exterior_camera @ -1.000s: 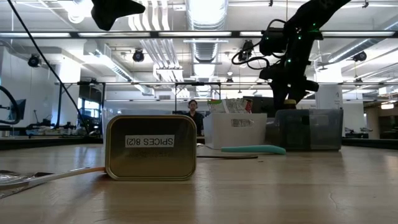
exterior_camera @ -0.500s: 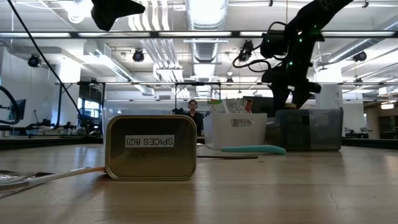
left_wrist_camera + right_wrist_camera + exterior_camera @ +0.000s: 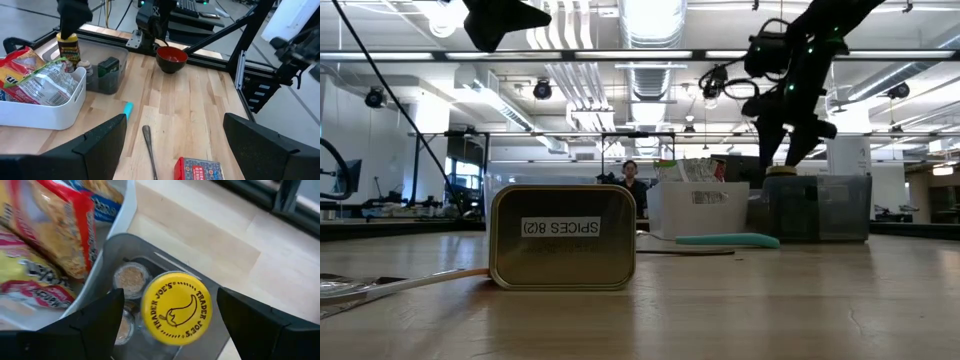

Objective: Pick & Place Food Item
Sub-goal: Put the green spoon into the transparent bin

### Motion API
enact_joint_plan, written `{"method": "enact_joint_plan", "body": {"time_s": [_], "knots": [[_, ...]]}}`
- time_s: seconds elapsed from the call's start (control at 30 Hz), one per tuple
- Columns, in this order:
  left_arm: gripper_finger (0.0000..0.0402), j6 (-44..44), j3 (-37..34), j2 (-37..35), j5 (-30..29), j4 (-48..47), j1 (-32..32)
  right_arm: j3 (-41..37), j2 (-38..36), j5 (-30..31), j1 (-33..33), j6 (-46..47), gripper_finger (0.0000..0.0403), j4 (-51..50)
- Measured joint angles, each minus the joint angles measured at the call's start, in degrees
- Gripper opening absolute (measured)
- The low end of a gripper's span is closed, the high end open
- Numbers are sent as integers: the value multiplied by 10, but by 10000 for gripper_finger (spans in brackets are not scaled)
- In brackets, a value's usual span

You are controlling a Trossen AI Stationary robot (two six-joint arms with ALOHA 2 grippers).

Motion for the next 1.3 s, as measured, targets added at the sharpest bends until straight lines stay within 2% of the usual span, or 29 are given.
{"method": "enact_joint_plan", "body": {"time_s": [0.2,0.33,0.47,0.6,0.77,0.93,1.07,1.3], "knots": [[334,-5,0,0,0,-4,0,0,-56,0,4,11,317,-37],[334,-5,0,0,0,-4,0,0,-93,0,33,11,317,-54],[334,-5,0,0,-1,-4,0,0,-120,-2,103,-13,317,-57],[334,-5,0,0,-1,-10,0,0,-122,-1,204,-26,317,-55],[334,-5,0,0,-1,-16,1,-1,-88,25,352,-86,317,-17],[334,-6,0,0,-1,-16,1,-2,-32,42,463,-130,317,100],[334,-6,0,0,-1,-18,1,3,20,44,490,-137,317,145],[334,-17,0,0,-2,-38,1,15,124,42,479,-155,317,168]]}}
